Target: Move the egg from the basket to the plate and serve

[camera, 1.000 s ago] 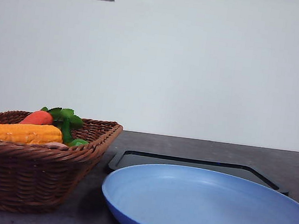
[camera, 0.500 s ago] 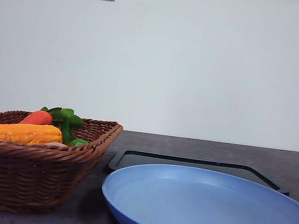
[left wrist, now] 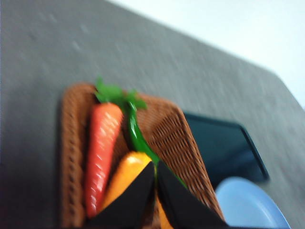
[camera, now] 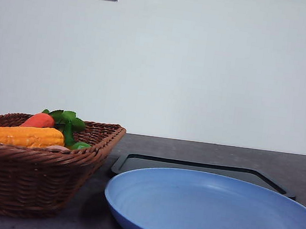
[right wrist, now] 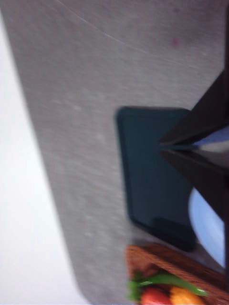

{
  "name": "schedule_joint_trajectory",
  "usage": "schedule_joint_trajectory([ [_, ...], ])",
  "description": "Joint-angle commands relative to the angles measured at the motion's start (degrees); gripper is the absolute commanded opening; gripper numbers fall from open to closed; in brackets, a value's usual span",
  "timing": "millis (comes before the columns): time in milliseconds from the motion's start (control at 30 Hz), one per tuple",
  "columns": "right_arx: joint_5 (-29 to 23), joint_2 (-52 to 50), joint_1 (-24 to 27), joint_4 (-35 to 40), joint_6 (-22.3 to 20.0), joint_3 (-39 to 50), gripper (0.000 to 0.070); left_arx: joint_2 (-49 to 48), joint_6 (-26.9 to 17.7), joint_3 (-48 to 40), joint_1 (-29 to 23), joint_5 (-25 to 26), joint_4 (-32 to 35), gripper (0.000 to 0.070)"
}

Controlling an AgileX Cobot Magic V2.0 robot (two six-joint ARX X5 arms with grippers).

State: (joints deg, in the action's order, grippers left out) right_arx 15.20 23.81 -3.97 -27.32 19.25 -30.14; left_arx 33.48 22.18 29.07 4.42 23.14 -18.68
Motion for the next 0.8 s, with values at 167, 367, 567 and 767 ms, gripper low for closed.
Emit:
schedule_joint_trajectory([
  [167, 8.21, 11.18, 0.02, -7.49, -5.31, -6.21, 0.0000, 11.37, -6.41, 6.82, 5.53, 6.84, -7.92, 0.0000],
  [367, 12.03, 19.78, -0.02, -11.01, -8.75, -6.38, 0.0000, 17.54, -6.78, 8.78, 10.66, 9.87, -9.97, 0.0005],
  [567, 13.75, 28.60, -1.22, -12.27, -10.04, -6.28, 0.0176, 19.64, -6.87, 8.78, 13.59, 9.85, -8.90, 0.0208],
  [767, 13.72, 37.83, -5.18, -12.02, -10.30, -6.18, 0.0210, 20.13, -6.28, 8.78, 14.44, 9.83, -8.23, 0.0280],
])
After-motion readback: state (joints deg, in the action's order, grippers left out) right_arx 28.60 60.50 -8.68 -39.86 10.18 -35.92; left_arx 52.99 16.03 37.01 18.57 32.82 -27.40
